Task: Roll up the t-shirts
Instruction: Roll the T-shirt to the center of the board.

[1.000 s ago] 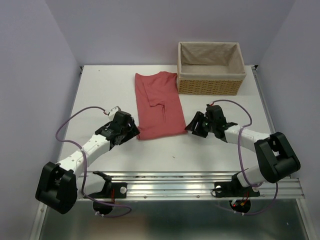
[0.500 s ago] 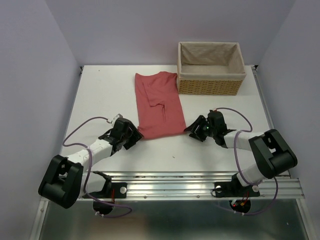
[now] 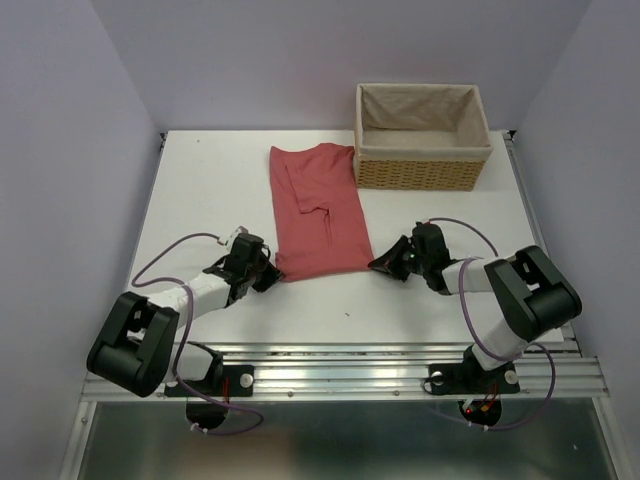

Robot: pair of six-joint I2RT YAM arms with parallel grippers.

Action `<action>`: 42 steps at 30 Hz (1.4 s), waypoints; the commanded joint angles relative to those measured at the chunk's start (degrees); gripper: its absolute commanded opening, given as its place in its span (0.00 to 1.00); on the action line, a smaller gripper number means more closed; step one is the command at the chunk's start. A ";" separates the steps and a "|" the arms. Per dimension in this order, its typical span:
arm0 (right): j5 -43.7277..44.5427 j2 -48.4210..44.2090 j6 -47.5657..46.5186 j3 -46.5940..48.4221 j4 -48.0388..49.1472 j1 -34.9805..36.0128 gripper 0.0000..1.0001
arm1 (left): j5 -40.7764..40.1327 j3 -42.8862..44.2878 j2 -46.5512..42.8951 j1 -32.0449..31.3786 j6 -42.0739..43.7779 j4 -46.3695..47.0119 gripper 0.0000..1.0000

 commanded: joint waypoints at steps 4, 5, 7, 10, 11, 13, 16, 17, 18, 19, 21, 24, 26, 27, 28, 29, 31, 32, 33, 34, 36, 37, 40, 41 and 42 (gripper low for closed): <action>0.11 -0.99 -2.02 1.46 -0.18 -0.25 0.01 | -0.30 1.64 -0.76 0.65 1.44 -1.66 0.00; 0.46 -1.95 -2.28 1.46 -1.06 -0.25 0.01 | -0.48 1.73 -1.63 0.74 1.79 -2.54 0.00; 0.64 -2.93 -2.54 1.28 -2.73 -0.25 0.01 | -0.92 2.17 -2.60 0.65 2.41 -4.12 0.00; -0.15 -4.59 -3.07 -0.03 -4.05 -0.25 0.01 | -0.48 2.34 -4.62 0.65 3.20 -6.15 0.00; -0.15 -4.95 -3.86 -0.91 -4.67 0.36 0.01 | -0.66 2.17 -5.41 0.56 3.29 -8.41 0.00; 0.20 -5.83 -4.65 -1.79 -6.68 0.98 0.01 | -0.57 1.73 -6.03 0.56 3.03 -10.36 0.00; 0.46 -7.06 -4.92 -4.60 -8.27 2.12 0.01 | 0.57 -0.11 -7.09 0.47 2.24 -11.16 0.00; 0.46 -8.19 -4.83 -5.39 -8.62 2.13 0.01 | 1.18 -0.46 -8.05 0.47 2.15 -10.99 0.00; 0.55 -8.99 -4.74 -6.01 -9.06 2.91 0.01 | 1.54 -0.73 -8.75 0.21 1.89 -11.25 0.00; 0.90 -9.69 -4.57 -6.97 -10.55 4.05 0.01 | 1.63 -0.91 -9.37 -0.22 1.45 -11.77 0.00; 2.21 -11.98 -4.65 -7.59 -13.36 6.08 0.01 | 1.54 -1.00 -10.86 -0.40 1.53 -13.53 0.00; 3.18 -14.61 -4.83 -7.51 -16.70 7.23 0.02 | 0.32 -0.21 -10.96 -0.41 1.79 -15.73 0.00; 4.59 -15.67 -5.36 -6.54 -18.46 7.75 0.06 | -1.18 1.46 -10.43 -0.41 2.23 -18.35 0.00; 5.20 -16.46 -5.97 -6.19 -20.04 7.75 0.08 | -1.62 1.99 -9.99 -0.41 2.67 -19.06 0.00; 6.08 -16.81 -6.24 -5.32 -20.66 7.75 0.08 | -2.50 2.78 -9.90 -0.41 2.85 -19.86 0.00; 6.26 -16.99 -6.32 -4.96 -21.19 7.75 0.08 | -3.46 3.13 -9.90 -0.41 2.94 -20.12 0.00; 6.09 -17.26 -6.24 -4.61 -21.55 7.75 0.07 | -3.12 3.57 -10.16 -0.41 3.11 -20.39 0.00; 5.91 -17.34 -6.15 -4.43 -21.64 7.75 0.06 | -2.86 3.75 -10.34 -0.41 3.03 -20.65 0.00; 5.74 -17.35 -5.98 -4.34 -21.81 7.75 0.06 | -2.51 3.92 -10.78 -0.41 3.03 -20.83 0.00; 5.74 -17.43 -5.89 -4.26 -21.99 7.75 0.06 | -2.50 4.01 -10.95 -0.41 2.94 -21.00 0.00; 5.82 -17.61 -5.89 -4.25 -22.42 7.75 0.08 | -2.50 4.10 -11.66 -0.41 2.94 -21.27 0.00; 6.00 -17.70 -5.89 -4.17 -22.78 7.75 0.09 | -2.50 4.10 -11.83 -0.41 2.94 -21.44 0.00; 7.75 -18.31 -7.29 -3.29 -24.70 7.75 0.40 | -2.50 4.10 -12.01 -0.32 2.94 -21.36 0.00; 8.45 -18.75 -7.90 -2.85 -26.54 7.75 0.48 | -2.50 4.02 -11.92 -0.40 2.85 -21.18 0.00; 9.24 -19.62 -9.39 -2.24 -27.60 7.75 0.48 | -2.50 4.01 -11.75 -0.41 2.94 -21.18 0.00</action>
